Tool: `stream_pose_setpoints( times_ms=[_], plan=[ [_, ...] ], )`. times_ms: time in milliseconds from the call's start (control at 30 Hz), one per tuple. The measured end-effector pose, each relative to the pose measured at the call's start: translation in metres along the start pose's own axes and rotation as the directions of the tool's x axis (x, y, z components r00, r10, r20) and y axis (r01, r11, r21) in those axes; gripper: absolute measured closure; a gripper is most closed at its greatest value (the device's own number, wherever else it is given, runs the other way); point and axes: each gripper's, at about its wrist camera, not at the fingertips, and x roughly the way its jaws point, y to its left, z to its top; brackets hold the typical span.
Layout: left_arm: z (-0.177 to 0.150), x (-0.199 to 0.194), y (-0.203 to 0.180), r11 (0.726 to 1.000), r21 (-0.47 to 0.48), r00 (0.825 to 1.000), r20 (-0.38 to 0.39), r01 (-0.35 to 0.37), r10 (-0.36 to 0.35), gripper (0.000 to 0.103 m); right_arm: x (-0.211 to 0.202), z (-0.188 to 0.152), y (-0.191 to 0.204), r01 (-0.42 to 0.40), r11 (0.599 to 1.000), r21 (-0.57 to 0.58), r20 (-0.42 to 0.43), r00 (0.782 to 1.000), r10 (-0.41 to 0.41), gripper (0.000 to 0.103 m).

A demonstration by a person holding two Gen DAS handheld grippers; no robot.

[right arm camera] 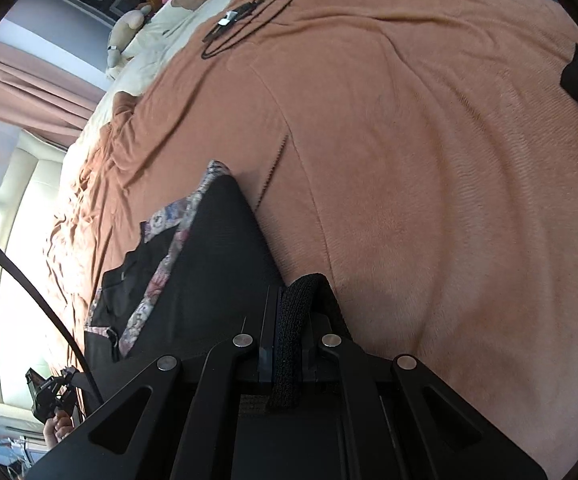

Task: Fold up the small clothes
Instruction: 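Open both grippers to release the folded hem onto the shirt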

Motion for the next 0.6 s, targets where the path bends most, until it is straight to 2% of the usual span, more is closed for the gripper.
stream_pose_setpoints(
  times_ms=[100, 167, 233, 300, 333, 367, 433, 500, 600],
  plan=[
    [0.003, 0.005, -0.001, 1.000, 0.000, 1.000, -0.013, -0.017, 0.017, 0.096, 0.006, 0.003, -0.007, -0.020, 0.999, 0.030, -0.010, 1.000, 0.020, 0.100],
    [0.004, 0.003, -0.003, 1.000, 0.001, 1.000, -0.021, -0.017, 0.017, 0.083, 0.005, 0.005, -0.012, -0.037, 0.998, 0.053, -0.015, 0.999, 0.038, 0.098],
    [0.004, -0.002, -0.008, 0.999, 0.020, 1.000, -0.011, -0.026, 0.026, 0.050, 0.000, 0.005, -0.014, -0.054, 0.997, 0.047, -0.011, 0.998, 0.055, 0.091],
    [0.001, -0.012, -0.016, 0.997, 0.066, 0.999, 0.013, -0.046, 0.046, 0.036, -0.008, 0.004, -0.012, -0.065, 0.998, 0.020, 0.004, 0.998, 0.065, 0.073],
    [-0.001, -0.015, -0.020, 0.994, 0.093, 0.998, 0.019, -0.059, 0.057, 0.033, -0.013, 0.003, -0.011, -0.060, 0.998, 0.008, 0.017, 0.998, 0.059, 0.050],
    [-0.003, -0.018, -0.024, 0.990, 0.125, 0.997, 0.015, -0.072, 0.070, 0.031, -0.018, 0.002, -0.011, -0.049, 0.999, -0.007, 0.038, 0.998, 0.049, 0.037],
    [-0.008, -0.021, -0.031, 0.977, 0.186, 0.995, 0.002, -0.103, 0.105, 0.025, -0.029, -0.003, -0.008, -0.032, 0.999, -0.042, 0.073, 0.997, 0.035, 0.036],
    [-0.013, -0.022, -0.036, 0.961, 0.241, 0.990, -0.002, -0.134, 0.139, 0.025, -0.035, -0.007, -0.006, -0.027, 0.997, -0.078, 0.068, 0.997, 0.033, 0.036],
    [-0.023, -0.022, -0.043, 0.918, 0.349, 0.977, -0.021, -0.190, 0.210, 0.025, -0.041, -0.017, 0.000, 0.023, 0.987, -0.156, 0.068, 0.998, -0.013, 0.036]
  ],
)
